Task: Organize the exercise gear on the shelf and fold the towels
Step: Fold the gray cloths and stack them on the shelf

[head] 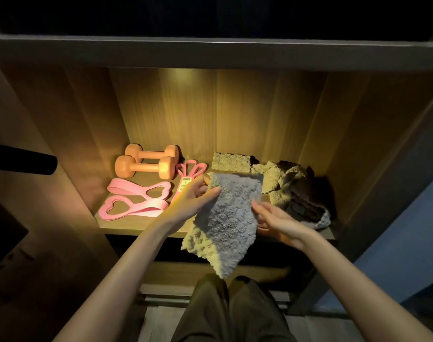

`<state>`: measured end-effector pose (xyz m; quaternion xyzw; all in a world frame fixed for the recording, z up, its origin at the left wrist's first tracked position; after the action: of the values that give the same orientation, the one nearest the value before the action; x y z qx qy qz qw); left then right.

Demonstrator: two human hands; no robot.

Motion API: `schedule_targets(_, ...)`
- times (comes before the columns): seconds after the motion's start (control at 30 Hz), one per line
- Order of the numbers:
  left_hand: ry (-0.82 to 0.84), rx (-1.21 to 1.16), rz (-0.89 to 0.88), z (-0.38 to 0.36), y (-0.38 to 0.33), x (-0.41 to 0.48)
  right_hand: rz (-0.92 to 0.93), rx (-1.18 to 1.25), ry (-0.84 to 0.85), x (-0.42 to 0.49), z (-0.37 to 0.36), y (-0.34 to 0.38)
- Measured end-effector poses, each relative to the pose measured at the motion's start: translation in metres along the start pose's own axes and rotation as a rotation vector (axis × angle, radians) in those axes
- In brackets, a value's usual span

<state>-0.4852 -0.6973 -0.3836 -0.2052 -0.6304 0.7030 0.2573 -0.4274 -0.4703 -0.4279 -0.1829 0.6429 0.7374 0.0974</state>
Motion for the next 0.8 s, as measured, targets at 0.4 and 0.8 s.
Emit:
schedule_targets(0.4,-0.311,0.183,-0.097,0.01,0.008,-0.011,0.549,-0.115,-0.214,-0.015,-0.003,0.036)
schedule_targets(0.8,-0.109,0.241,-0.095,0.015,-0.004,-0.02,0.605,-0.226,-0.231,-0.025,0.002,0.047)
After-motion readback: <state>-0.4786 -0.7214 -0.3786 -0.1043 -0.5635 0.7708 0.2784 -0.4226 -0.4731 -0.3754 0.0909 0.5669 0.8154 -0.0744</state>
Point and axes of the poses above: each hand's wrist, its own x-axis towards the middle knuckle, its own z-axis out of the back of the hand, y = z × x, the point moved 1 cm from there along x, towards the middle knuckle, and after that the axes turned 5 degrees about y, right-handed, at the moved point
